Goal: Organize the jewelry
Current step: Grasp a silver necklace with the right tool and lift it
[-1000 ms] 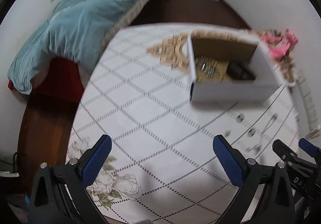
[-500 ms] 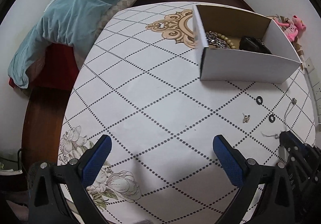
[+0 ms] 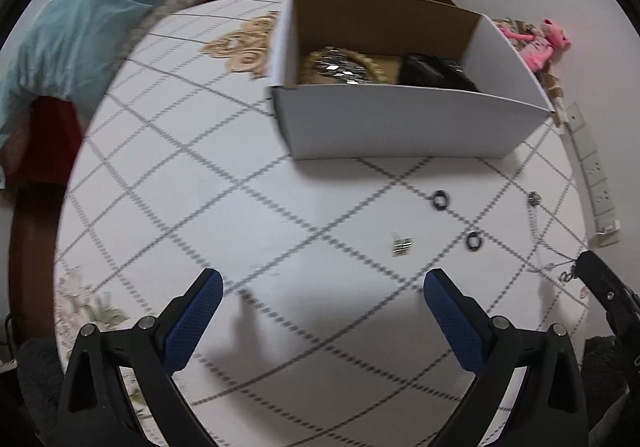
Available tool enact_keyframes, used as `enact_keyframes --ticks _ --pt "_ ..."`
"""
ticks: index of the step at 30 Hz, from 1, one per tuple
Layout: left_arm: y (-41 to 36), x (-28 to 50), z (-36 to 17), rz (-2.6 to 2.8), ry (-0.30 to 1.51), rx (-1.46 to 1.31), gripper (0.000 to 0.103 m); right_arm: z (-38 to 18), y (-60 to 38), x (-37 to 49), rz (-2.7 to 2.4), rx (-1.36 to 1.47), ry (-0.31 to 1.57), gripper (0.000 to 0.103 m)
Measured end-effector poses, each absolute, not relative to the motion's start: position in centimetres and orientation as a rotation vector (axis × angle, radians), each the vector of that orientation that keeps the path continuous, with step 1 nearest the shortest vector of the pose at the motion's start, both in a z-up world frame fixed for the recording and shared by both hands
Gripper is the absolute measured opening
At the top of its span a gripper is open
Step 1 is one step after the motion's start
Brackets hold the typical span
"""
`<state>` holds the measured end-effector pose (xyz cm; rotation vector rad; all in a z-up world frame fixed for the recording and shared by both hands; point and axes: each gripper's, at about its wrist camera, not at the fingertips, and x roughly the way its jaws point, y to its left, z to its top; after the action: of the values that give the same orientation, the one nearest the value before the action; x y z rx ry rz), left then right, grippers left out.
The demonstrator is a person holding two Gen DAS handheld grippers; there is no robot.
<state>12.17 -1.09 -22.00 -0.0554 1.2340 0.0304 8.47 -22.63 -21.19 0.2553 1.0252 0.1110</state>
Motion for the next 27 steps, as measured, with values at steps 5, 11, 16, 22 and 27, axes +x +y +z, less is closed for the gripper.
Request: enact_keyframes --ticks 5,11,16,22,27 --pt "-3.1 13.1 -22.7 -0.008 1.223 -0.027 0.073 -21.4 -22.6 8.5 0.096 0.253 1.023 0.002" --pt "-4.9 13.5 -22.9 -0.056 1.18 0.036 0.02 -21.8 -23.0 8.6 0.081 0.268 1.033 0.002" --pt "-5.2 13.4 -22.7 -0.095 1.172 0.033 0.006 -20.6 -23.3 8.5 0.086 0.285 1.014 0.002" --pt "-4.1 12.4 -19.3 -0.135 1.123 -0.033 0.006 -16.9 -23.2 8.6 0.14 0.298 0.954 0.002" --pt "-2.2 12.1 -15.1 -0.172 1.07 -0.099 0.006 -12.6 -22.7 9.2 0.207 0.289 0.893 0.002"
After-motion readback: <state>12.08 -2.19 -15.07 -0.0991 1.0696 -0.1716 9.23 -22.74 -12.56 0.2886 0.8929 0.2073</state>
